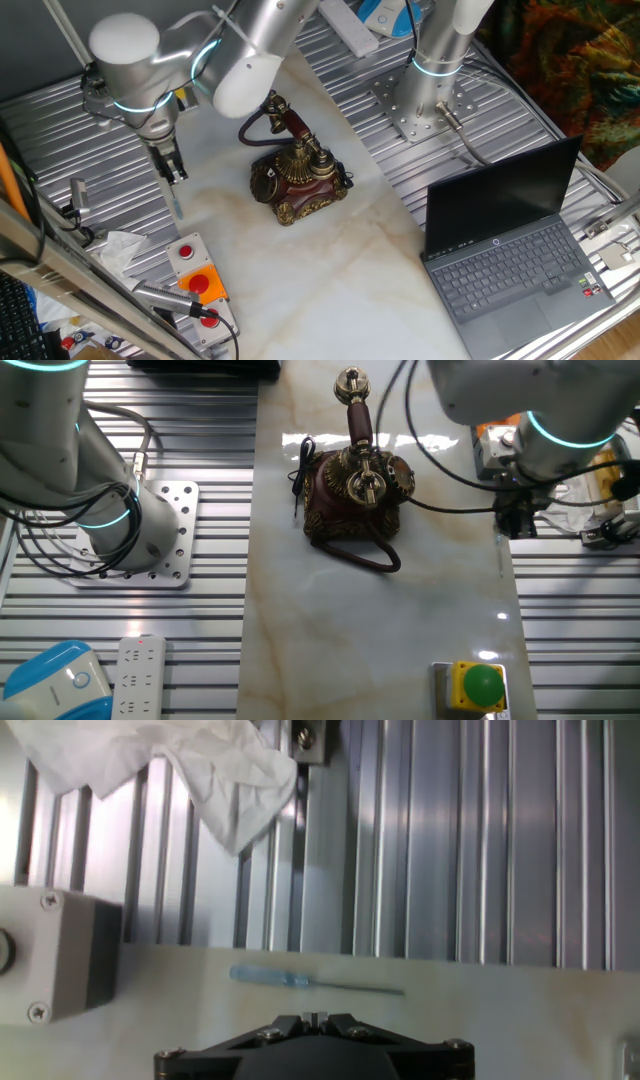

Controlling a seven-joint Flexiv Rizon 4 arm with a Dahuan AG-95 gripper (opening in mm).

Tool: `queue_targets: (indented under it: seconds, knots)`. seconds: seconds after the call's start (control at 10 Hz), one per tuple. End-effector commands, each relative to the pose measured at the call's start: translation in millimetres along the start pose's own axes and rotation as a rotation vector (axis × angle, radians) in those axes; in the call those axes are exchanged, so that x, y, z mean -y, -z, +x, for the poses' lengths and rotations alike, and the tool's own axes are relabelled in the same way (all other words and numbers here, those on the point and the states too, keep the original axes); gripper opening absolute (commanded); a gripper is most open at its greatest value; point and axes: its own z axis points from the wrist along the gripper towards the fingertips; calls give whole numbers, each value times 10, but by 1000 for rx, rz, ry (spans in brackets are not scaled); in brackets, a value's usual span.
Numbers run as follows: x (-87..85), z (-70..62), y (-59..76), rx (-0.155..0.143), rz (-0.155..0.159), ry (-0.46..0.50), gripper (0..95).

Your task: Dial a number on an old rotary phone

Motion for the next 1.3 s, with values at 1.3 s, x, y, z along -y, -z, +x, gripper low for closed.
queue_targets:
  seconds: [1.3]
  knots:
    - [-24,-216,-456,-23,-7,629,0]
